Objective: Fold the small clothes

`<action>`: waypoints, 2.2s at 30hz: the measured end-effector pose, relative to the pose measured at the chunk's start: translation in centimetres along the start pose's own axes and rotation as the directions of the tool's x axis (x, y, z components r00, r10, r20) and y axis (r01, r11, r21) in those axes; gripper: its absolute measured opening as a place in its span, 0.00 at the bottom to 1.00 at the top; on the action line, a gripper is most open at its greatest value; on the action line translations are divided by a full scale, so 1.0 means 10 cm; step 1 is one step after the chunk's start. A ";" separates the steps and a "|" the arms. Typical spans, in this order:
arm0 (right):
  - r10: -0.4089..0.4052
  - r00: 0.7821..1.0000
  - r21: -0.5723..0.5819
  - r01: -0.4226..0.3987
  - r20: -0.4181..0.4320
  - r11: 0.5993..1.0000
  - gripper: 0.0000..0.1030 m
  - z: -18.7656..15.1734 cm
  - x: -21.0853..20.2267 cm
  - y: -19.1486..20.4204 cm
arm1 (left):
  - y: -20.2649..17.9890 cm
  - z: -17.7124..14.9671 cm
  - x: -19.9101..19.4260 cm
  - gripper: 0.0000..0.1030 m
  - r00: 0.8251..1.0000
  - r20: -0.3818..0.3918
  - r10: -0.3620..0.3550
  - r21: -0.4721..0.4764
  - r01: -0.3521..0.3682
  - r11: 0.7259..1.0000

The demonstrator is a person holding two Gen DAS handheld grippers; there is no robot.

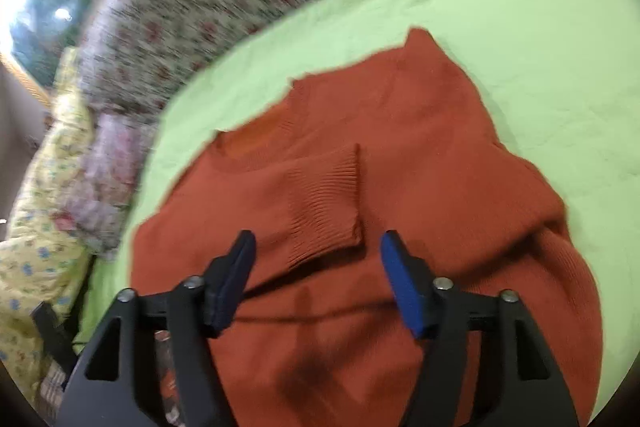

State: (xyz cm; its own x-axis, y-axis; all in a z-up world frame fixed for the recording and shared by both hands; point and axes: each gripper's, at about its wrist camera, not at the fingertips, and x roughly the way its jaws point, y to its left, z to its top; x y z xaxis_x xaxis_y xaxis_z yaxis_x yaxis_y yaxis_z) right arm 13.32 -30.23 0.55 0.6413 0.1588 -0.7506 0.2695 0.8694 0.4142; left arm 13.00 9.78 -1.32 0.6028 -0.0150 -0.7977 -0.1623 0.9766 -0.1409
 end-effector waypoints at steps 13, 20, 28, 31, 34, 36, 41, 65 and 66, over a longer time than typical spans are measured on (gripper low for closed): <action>0.139 0.967 -0.017 -0.138 0.213 0.990 0.06 0.47 -0.33 0.24 | -0.02 0.33 0.26 0.73 0.998 0.036 0.056 -0.080 -0.053 0.995; -0.002 0.970 0.066 -0.015 0.242 0.998 0.06 0.56 -0.58 -0.47 | -0.05 0.20 0.40 0.71 0.995 0.007 0.103 -0.087 -0.102 0.991; -0.021 0.990 0.065 0.012 0.140 0.998 0.06 0.27 -0.18 -0.70 | 0.32 0.22 0.35 0.72 0.999 0.019 0.043 -0.226 -0.038 0.973; -0.029 0.992 0.037 0.025 0.124 0.999 0.06 0.25 -0.12 -0.64 | 0.30 0.19 0.34 0.72 0.999 0.020 0.045 -0.203 -0.040 0.978; -0.039 0.997 0.043 0.036 0.073 0.998 0.08 0.23 -0.06 -0.66 | 0.27 0.17 0.31 0.72 0.999 -0.008 0.043 -0.165 -0.044 0.985; -0.064 0.996 0.040 0.061 0.064 0.997 0.10 0.21 -0.15 -0.64 | 0.26 0.13 0.24 0.72 0.999 -0.006 0.034 -0.136 -0.034 0.990; -0.218 0.956 -0.095 0.239 0.195 0.966 0.49 0.11 -0.56 -0.18 | 0.20 0.06 0.11 0.71 0.999 0.028 0.034 -0.024 -0.033 0.999; -0.116 0.952 -0.721 -0.131 -0.283 0.680 0.09 0.15 2.17 3.12 | 0.34 0.04 0.35 0.53 0.991 0.112 -0.067 -0.107 0.079 0.991; -0.072 0.961 -0.690 -0.138 -0.267 0.711 0.08 0.22 2.16 3.09 | 0.37 0.03 0.35 0.52 0.990 0.117 -0.074 -0.122 0.088 0.989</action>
State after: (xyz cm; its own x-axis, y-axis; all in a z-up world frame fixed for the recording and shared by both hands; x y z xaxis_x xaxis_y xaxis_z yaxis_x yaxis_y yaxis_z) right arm 37.10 -1.01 -1.70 0.4047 0.2149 -0.8888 -0.3926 0.9187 0.0433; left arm 14.73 13.38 -4.42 0.7005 -0.0619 -0.7110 -0.2027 0.9379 -0.2815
